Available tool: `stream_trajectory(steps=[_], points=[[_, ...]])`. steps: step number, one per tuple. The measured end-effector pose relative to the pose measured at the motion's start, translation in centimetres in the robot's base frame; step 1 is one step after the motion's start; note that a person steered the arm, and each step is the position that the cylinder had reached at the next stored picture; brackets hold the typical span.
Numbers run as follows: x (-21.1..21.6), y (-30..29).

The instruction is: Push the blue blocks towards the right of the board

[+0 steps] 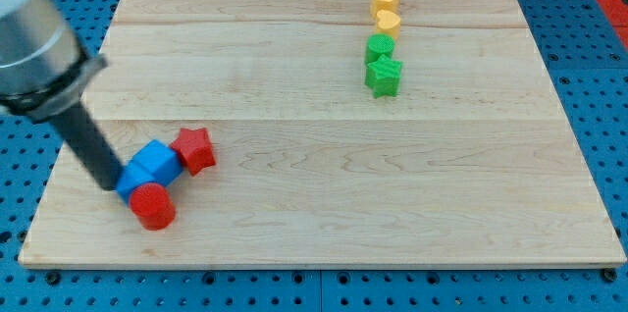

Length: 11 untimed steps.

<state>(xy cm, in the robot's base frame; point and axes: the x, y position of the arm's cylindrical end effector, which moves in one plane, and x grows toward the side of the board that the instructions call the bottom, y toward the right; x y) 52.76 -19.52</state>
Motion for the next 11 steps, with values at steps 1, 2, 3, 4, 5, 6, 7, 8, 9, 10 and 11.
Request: stream_trajectory(steps=[1, 2, 3, 4, 5, 6, 7, 8, 9, 10, 11], points=[[0.0, 3.1], [-0.1, 3.1], [-1.2, -3.0], [-2.9, -10.8], [-3.3, -11.0], [-3.9, -11.0], [-12.2, -8.7], [-18.6, -2.9], [-17.9, 8.1], [-14.2, 16.3], [-8.1, 19.8]])
